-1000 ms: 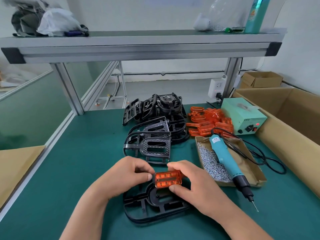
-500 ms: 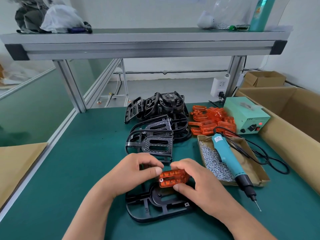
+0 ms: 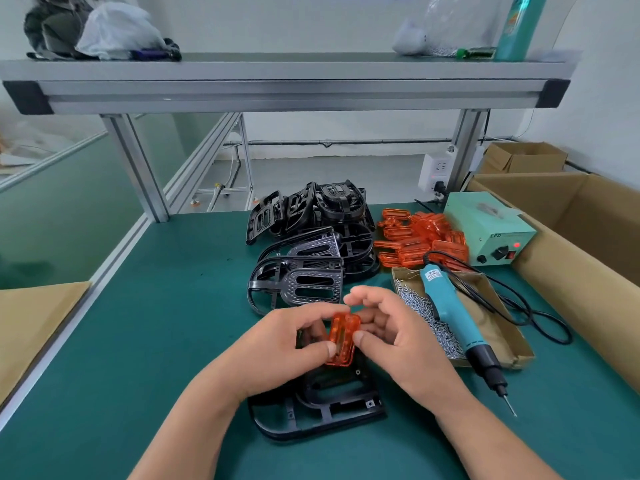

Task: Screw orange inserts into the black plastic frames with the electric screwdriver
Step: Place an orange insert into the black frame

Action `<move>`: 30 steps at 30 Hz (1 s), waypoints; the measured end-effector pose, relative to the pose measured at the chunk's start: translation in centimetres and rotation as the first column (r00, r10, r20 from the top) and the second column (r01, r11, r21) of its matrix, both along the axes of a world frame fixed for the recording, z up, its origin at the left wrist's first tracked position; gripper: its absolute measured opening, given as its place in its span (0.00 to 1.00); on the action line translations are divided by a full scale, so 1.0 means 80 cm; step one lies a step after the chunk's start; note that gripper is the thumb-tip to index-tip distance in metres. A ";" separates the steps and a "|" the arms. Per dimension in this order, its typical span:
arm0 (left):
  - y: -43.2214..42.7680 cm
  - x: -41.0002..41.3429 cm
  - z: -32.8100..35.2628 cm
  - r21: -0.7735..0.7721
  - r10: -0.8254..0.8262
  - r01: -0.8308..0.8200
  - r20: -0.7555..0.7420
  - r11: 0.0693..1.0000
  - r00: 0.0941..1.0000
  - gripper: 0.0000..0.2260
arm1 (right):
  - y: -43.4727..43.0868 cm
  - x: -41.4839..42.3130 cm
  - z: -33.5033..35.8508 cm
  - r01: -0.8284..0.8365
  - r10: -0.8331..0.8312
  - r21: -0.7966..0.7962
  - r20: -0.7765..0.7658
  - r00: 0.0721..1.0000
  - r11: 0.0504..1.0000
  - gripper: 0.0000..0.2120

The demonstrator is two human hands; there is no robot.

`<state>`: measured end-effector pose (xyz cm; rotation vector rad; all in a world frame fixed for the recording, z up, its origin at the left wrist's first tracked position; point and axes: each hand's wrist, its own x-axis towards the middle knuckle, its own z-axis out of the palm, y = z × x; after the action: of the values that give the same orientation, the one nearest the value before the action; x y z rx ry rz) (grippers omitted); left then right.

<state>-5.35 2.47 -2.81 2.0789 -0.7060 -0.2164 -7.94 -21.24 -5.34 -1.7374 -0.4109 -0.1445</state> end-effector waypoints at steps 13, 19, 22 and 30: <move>-0.004 0.002 0.002 -0.138 0.150 -0.156 -0.053 0.978 0.987 0.06 | 0.009 -0.012 0.007 0.084 -0.075 -0.180 0.055 0.996 0.980 0.11; 0.024 0.007 0.006 0.003 0.111 -0.111 -0.061 0.994 0.992 0.12 | -0.003 -0.010 0.007 0.011 0.019 -0.434 0.063 0.998 0.901 0.09; 0.028 0.008 0.004 0.106 0.053 -0.038 -0.137 0.994 0.989 0.11 | -0.001 -0.011 0.005 -0.082 0.125 -0.558 0.039 0.991 0.826 0.08; 0.027 0.008 -0.001 0.194 0.045 -0.015 -0.150 0.981 0.988 0.17 | 0.005 -0.012 0.010 -0.007 0.112 -0.603 0.136 0.984 0.798 0.05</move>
<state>-4.68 4.60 -2.90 2.2261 -0.5778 -0.4387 -8.87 -20.82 -4.54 -2.3504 -0.6895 -0.1191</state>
